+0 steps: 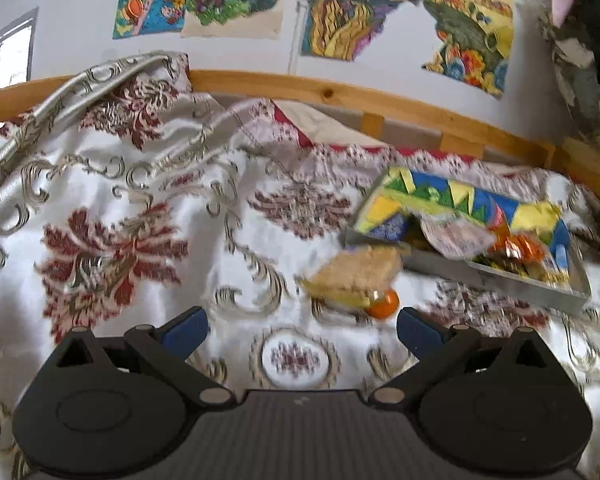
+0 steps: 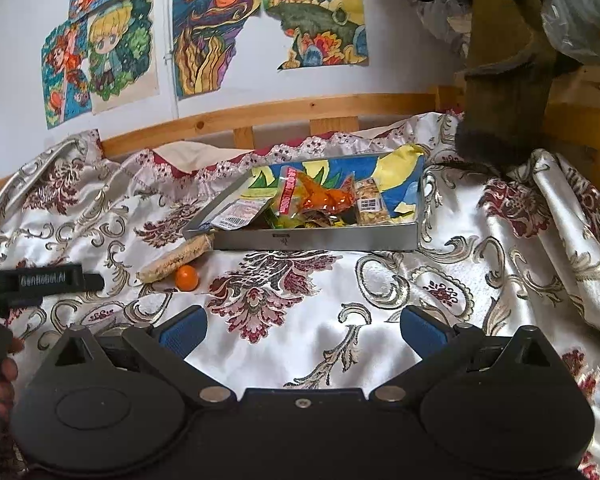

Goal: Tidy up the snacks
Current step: 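Lower the left tool onto the clear rice-crispy bar packet and grasp it while the right tool approaches the mandarin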

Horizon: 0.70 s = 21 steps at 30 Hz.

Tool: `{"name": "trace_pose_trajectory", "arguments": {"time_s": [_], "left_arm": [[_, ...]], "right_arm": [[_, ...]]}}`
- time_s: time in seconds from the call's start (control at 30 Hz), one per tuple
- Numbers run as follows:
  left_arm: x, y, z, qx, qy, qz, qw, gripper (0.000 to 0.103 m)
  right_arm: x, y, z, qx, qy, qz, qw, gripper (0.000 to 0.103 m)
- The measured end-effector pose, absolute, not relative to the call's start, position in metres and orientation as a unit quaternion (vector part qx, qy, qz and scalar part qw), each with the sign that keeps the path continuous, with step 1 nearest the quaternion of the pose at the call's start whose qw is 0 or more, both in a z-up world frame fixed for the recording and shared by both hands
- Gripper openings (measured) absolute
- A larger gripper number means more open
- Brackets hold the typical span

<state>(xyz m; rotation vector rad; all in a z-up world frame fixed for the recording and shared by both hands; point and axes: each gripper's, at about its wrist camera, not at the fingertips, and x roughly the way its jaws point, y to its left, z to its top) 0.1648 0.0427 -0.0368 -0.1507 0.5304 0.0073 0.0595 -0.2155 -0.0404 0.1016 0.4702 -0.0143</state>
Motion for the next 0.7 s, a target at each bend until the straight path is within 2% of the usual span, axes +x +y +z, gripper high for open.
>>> {"name": "trace_pose_trajectory", "arguments": {"time_s": [0.33, 0.7], "left_arm": [[0.218, 0.063, -0.015, -0.095, 0.230, -0.021, 0.968, 0.103], [0.292, 0.056, -0.031, -0.075, 0.294, -0.123, 0.945, 0.103]], "right_arm": [[0.099, -0.187, -0.024, 0.004, 0.220, 0.037, 0.975, 0.102], [0.159, -0.159, -0.028, -0.013, 0.233, 0.070, 0.970, 0.102]]}}
